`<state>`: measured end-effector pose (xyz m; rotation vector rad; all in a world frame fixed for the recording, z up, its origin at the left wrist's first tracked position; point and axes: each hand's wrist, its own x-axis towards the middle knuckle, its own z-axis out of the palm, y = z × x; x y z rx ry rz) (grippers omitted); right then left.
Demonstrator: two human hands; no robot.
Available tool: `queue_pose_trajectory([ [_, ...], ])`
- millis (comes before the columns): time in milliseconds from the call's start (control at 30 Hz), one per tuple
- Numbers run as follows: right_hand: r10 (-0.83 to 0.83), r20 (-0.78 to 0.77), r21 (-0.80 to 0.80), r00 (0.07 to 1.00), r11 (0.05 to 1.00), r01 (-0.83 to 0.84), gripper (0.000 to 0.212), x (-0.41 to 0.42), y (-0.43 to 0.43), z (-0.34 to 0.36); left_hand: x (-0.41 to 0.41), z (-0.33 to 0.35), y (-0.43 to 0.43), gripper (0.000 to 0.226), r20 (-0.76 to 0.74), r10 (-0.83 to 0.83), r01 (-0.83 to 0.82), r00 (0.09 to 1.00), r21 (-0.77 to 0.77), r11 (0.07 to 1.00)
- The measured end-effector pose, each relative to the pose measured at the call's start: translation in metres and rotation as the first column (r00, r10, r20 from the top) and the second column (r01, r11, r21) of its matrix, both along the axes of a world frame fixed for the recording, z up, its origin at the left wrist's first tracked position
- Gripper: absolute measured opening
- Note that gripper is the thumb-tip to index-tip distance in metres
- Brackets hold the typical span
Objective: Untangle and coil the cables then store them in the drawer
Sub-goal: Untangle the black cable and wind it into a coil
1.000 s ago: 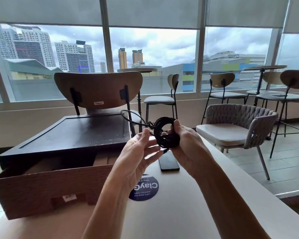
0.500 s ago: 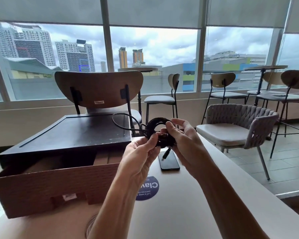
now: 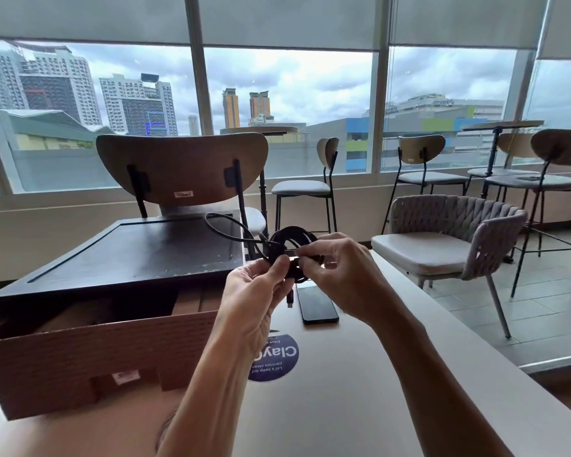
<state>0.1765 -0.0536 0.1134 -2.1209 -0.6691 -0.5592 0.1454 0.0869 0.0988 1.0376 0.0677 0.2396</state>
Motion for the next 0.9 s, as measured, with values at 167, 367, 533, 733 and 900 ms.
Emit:
queue_pose_trajectory([
  [167,-0.088,-0.020,-0.133,0.996,0.987,0.085,0.019,-0.003,0.002,0.000,-0.002,-0.002,-0.011,0.004,0.062,0.077,-0.088,0.995,0.198,0.976],
  [367,-0.113,-0.107,-0.033,0.988,0.993,0.110,0.026,-0.005,0.008,0.000,0.000,-0.005,-0.014,0.010,0.204,0.225,-0.300,0.953,0.511,0.806],
  [533,-0.022,-0.025,0.054,0.999,0.998,0.023,0.027,-0.009,-0.002,0.014,0.003,-0.007,0.009,0.012,0.100,0.235,-0.254,0.967,0.444,0.859],
  [733,0.021,0.078,-0.100,0.997,0.995,-0.013,0.024,-0.004,0.006,-0.001,-0.006,0.006,0.003,0.013,0.103,0.082,-0.117,0.991,0.409,0.905],
  [900,-0.051,0.141,-0.156,0.989,0.985,0.073,0.015,-0.003,0.008,-0.003,-0.007,0.006,-0.011,0.016,0.120,0.143,-0.180,0.982,0.414,0.892],
])
